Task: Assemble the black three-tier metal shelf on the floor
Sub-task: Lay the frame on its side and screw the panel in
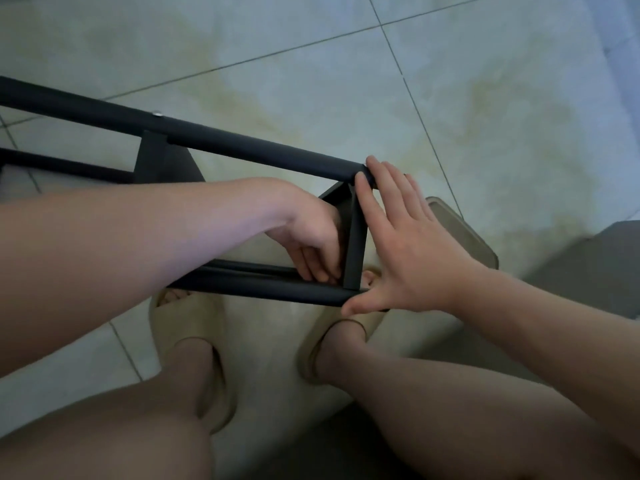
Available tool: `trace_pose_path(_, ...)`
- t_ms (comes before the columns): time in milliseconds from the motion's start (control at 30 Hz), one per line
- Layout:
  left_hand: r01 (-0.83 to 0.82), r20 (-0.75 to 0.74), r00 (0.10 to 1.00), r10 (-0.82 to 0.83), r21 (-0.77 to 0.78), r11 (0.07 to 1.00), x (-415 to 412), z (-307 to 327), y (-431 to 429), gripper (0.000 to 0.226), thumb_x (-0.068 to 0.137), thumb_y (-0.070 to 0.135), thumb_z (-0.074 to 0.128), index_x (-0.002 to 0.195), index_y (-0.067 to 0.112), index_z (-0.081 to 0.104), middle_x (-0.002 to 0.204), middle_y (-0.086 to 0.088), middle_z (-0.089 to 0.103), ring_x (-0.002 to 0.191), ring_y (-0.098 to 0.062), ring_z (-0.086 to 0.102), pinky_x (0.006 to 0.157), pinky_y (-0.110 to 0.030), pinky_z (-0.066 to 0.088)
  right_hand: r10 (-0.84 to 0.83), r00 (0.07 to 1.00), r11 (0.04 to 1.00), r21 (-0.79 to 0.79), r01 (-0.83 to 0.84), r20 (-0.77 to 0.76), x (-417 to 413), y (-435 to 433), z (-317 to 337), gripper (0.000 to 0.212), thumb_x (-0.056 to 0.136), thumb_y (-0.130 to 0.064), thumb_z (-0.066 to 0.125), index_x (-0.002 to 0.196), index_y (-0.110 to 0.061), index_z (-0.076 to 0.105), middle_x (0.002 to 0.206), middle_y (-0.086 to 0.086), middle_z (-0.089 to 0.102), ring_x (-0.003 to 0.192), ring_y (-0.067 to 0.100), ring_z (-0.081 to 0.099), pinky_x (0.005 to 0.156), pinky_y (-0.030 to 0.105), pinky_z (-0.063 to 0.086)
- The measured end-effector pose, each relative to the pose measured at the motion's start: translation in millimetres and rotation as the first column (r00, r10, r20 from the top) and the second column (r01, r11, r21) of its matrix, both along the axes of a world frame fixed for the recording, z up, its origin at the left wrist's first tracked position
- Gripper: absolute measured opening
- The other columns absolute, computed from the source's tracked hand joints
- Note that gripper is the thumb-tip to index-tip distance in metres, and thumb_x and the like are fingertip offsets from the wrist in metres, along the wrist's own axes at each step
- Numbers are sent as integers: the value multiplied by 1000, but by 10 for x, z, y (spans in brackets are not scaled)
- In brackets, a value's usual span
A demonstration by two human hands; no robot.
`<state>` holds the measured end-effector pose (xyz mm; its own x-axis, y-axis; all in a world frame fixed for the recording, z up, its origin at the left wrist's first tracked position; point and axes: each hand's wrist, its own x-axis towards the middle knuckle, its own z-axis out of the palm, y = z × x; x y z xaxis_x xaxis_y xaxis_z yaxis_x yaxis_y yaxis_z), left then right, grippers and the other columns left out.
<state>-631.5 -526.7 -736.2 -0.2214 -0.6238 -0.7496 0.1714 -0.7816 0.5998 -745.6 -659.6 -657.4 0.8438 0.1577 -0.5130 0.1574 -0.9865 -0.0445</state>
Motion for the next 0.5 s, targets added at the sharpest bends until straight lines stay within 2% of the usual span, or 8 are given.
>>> trace_pose_path(200, -101, -22, 995, 101, -5, 995, -86, -65, 102, 13, 86, -8, 66, 89, 3, 71, 81, -12, 74, 70, -18, 71, 75, -30, 61, -48, 999, 997, 52, 48, 4, -65, 78, -48, 157, 52, -101, 46, 159, 2, -4, 166, 25, -12, 154, 41, -12, 126, 53, -6)
trace_pose_path(500, -97, -95, 990, 101, 52, 994, -31, -20, 115, 14, 90, -4, 64, 97, 2, 74, 93, -14, 75, 71, -18, 71, 73, -29, 61, -65, 998, 995, 81, 63, 19, -87, 80, -73, 158, 52, -101, 50, 159, -1, -9, 165, 23, -18, 154, 38, -17, 125, 51, -10)
